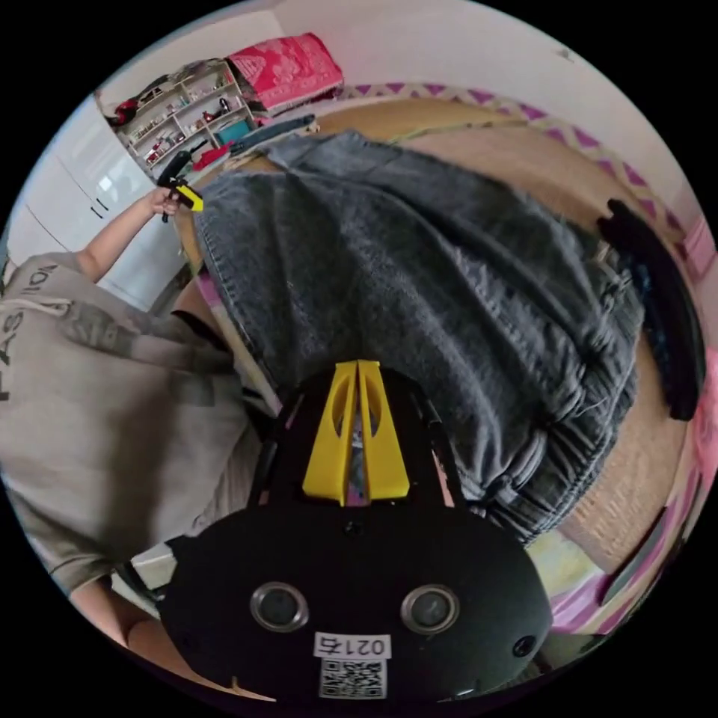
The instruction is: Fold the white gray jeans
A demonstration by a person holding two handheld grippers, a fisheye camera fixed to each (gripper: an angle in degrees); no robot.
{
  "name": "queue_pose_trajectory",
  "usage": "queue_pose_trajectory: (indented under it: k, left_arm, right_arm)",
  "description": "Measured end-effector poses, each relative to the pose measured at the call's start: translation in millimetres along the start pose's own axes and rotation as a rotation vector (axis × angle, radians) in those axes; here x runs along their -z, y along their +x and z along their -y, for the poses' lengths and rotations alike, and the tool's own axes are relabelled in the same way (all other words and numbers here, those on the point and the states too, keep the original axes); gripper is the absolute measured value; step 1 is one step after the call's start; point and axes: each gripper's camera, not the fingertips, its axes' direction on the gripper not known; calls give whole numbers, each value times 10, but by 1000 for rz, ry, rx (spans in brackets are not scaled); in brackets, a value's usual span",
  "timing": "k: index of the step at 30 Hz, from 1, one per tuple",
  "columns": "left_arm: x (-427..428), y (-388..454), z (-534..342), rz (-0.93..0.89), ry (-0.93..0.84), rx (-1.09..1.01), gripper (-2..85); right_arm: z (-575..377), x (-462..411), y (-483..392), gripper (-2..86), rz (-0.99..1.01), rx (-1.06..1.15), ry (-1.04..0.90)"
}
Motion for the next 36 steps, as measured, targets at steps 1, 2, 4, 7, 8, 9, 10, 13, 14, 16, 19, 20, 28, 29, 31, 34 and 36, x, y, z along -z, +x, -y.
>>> queue_pose_trajectory:
  k: [1, 2, 4, 7, 8, 9, 10, 13, 14, 16, 19, 20, 28, 29, 31, 34, 36]
  left_arm:
    - [-3, -3, -37, -19, -21, -4, -9]
    - [6, 7, -48, -18, -26, 1, -9]
    - [20, 77, -37, 12, -38, 2, -9]
    - [139, 428, -15, 151, 73, -87, -9]
    - [235, 522, -29, 163, 200, -101, -9]
    - [270, 542, -39, 167, 262, -95, -9]
    - [290, 532, -55, 189, 352, -61, -9]
    - [9, 305, -81, 381, 267, 97, -10]
    - [59, 277, -159, 340, 310, 118, -9]
    - [48, 289, -255, 325, 323, 121, -9]
    - [81, 412, -300, 324, 338, 117, -9]
    - [202, 476, -322, 328, 438, 107, -9]
    - [831, -35, 305, 499, 738, 283, -9]
    - [913, -178, 417, 483, 792, 308, -9]
    - [1013, -369, 573, 496, 853, 347, -9]
    - [959, -802, 884, 552, 727, 429, -9]
    - [783, -1109, 1028, 621, 526, 497, -9]
  right_arm:
    - [-68, -68, 12, -8, 90, -26, -30]
    - [-135, -102, 5, -8, 145, -48, -39]
    - [-187, -149, -102, -8, 149, -49, -29]
    - [-64, -204, -477, -8, 59, 3, -62]
    - [-12, -179, -666, -9, 14, 49, -52]
    - [0, -141, -747, -9, 4, 62, -20]
    - [3, -55, -837, -9, 21, 51, 77]
    - [85, -410, -800, -8, 72, -49, 16]
    - [23, -472, -834, -8, 37, -51, 22]
    - [-29, -493, -870, -7, 38, -68, 5]
    - [21, -524, -1079, -7, -19, -72, -10]
    - [72, -545, -1148, -6, -42, -72, -13]
    - [420, -602, -1040, -6, 9, -138, -5]
    - [486, -607, -1049, -6, 1, -141, -4]
    - [596, -613, -1063, -6, -13, -143, -3]
    - [779, -610, -1030, -6, -17, -175, 4]
    - [889, -603, -1017, -6, -25, -192, 12]
